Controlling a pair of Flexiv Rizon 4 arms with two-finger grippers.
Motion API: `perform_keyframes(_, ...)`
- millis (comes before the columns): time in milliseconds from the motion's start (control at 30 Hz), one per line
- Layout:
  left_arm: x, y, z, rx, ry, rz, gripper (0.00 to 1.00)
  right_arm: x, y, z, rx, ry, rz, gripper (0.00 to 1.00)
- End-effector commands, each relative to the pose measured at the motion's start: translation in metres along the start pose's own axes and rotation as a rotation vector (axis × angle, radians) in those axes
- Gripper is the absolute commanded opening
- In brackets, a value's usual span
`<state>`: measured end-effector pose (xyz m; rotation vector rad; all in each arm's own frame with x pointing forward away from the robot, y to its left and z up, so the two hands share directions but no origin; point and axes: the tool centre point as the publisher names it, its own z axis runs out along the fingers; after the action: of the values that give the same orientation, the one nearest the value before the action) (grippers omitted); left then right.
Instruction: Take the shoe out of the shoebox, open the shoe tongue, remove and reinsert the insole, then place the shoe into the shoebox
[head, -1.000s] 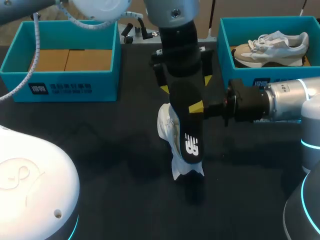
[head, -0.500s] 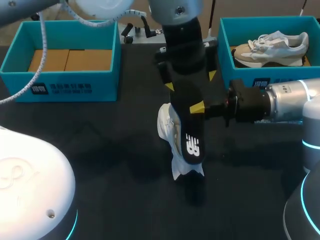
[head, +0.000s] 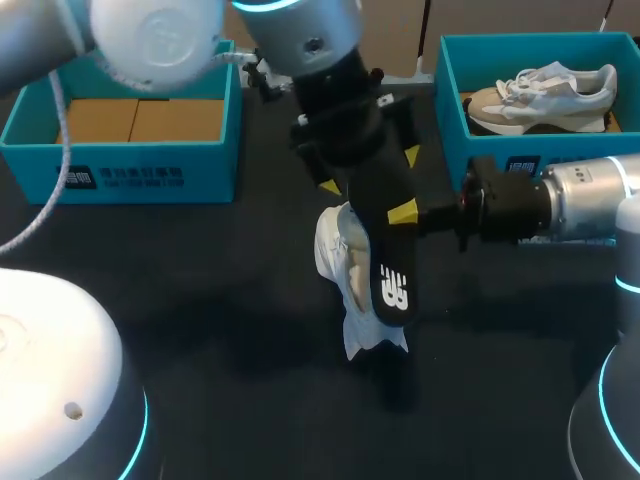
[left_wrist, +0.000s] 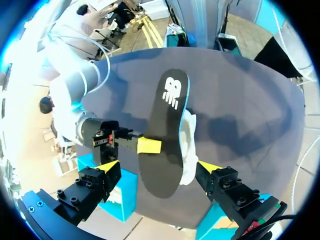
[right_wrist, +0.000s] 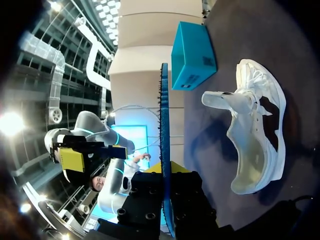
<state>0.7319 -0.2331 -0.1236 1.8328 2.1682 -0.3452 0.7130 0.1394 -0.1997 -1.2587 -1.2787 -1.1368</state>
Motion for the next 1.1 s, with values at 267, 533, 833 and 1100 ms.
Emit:
perform_keyframes(267, 0.02, -0.007, 0.001, 0.019, -0.338, 0.035, 1.0, 0.009, -0.009, -0.01, -0.034, -0.011, -0.002, 0.0)
perform_keyframes(533, 0.027, -0.007, 0.007, -0.014, -0.503, 0.051, 1.0, 0.015, -0.013, -0.011, -0.04, -0.021, 0.013, 0.0)
perform_keyframes(833, 0.035, -0.004, 0.01, -0.011, -0.669, 0.05, 1.0, 0.018, -0.018, -0.013, -0.057, -0.029, 0.023, 0.0)
perform_keyframes(1100, 0.04, -0.007, 0.009, 0.007, -0.815, 0.055, 1.0, 0.018, -0.018, -0.012, -0.069, -0.029, 0.022, 0.0)
